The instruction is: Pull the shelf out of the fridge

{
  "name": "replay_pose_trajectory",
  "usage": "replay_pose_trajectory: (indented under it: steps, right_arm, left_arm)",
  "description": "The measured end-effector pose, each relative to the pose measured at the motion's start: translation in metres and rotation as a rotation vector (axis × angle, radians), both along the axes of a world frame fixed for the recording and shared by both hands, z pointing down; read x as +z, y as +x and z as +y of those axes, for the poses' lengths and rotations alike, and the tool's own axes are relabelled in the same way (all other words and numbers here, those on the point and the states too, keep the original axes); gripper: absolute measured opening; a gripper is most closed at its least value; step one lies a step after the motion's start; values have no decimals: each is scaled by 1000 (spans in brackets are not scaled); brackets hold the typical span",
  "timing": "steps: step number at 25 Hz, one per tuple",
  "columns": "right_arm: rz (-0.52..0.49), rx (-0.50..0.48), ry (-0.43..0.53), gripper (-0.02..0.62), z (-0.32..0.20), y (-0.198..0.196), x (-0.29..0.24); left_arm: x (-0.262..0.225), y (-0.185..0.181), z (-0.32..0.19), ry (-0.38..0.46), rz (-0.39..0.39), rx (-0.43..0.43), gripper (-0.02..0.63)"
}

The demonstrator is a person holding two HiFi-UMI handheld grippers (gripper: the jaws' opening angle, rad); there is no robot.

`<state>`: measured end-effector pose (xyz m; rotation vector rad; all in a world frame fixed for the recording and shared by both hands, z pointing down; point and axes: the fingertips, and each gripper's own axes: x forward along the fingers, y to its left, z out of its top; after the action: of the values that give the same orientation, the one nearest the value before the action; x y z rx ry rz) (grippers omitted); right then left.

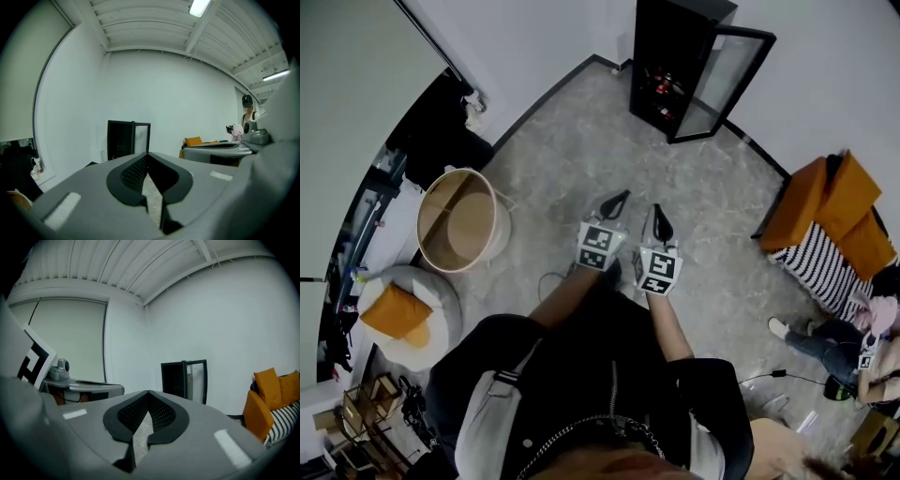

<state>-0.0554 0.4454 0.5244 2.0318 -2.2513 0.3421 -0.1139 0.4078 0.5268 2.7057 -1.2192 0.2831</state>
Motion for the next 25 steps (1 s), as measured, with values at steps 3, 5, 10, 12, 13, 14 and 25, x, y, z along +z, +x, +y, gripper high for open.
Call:
replay_pose_trajectory:
  steps: [3,5,10,12,13,14,25]
  right_arm:
    - [9,-6,-12,2,-19,2,6]
    - [13,-8,-17,2,-34,3,10]
    - [27,-29,-27,2,-77,-4,2]
    - [31,-30,-29,2,-95,-3,4]
    - [30,-28,-30,2,-104,-2,7]
    - [26,-26,-32,2,-112,-1,9]
    - [21,29,-41,2,-183,-3,12]
  left_arm:
    - [6,3,-22,-8,1,-3,11]
    - [8,3,-38,-12,6,-5,11]
    - [1,0,-82,-16,12,-1,11]
    - [3,3,-100,-15,15,3,11]
    - [5,4,-109,-14,16,7,11]
    - [6,5,-117,-13,16,11,11]
    - [12,3,-184,-14,15,68,11]
